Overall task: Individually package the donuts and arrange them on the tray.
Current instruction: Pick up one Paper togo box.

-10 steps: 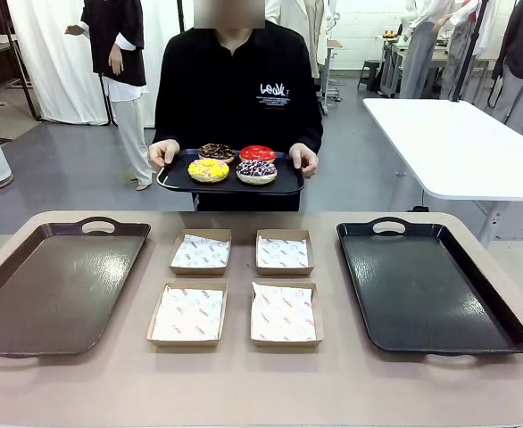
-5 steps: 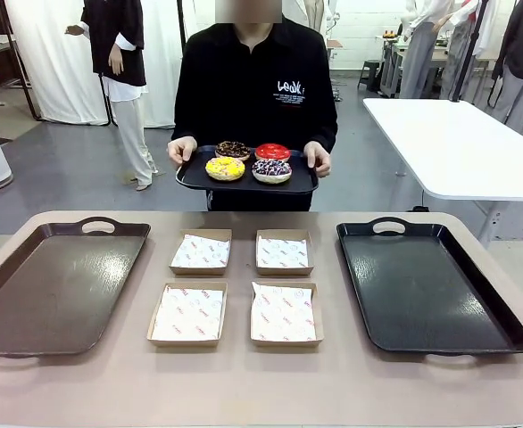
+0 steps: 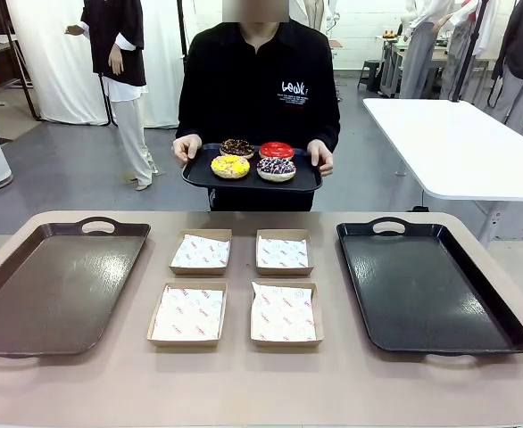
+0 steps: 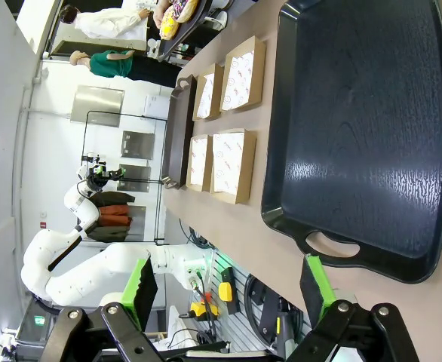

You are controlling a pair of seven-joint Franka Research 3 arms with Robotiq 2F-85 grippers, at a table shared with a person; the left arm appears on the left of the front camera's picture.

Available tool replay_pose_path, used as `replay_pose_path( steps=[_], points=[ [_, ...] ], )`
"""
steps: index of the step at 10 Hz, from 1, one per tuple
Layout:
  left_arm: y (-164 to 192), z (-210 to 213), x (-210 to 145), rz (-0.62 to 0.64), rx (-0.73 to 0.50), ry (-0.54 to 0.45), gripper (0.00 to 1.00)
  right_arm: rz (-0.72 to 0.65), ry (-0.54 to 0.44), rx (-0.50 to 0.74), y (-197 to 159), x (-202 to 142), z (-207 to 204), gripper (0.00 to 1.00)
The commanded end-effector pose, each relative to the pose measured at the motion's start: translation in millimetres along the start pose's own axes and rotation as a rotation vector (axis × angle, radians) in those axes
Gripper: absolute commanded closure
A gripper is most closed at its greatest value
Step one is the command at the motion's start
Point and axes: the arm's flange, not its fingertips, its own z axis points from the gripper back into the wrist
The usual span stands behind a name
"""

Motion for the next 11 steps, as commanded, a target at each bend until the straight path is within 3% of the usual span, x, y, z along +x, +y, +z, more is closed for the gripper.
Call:
replay_pose_path(
  steps=[1,3,5,8,11],
  points=[
    [0,0,0,0.007,-0.013,-0.01,0.0,-0.001,-0.005,0.001,-1,0,0,0.0],
    [0,0,0,0.0,0.0,0.0,0.0,-0.001,-0.005,0.001,-1,0,0,0.0],
    [-58,-11,8,-0.039,0.091,0.031,0.0,-0.001,-0.005,0.001,-1,0,0,0.0],
    [-153,-66,2,-0.211,0.293,0.148,0.0,-0.001,-0.005,0.001,-1,0,0,0.0],
    [-209,-152,-24,-0.342,0.577,0.281,0.0,-0.001,-0.005,0.001,-1,0,0,0.0]
  ],
)
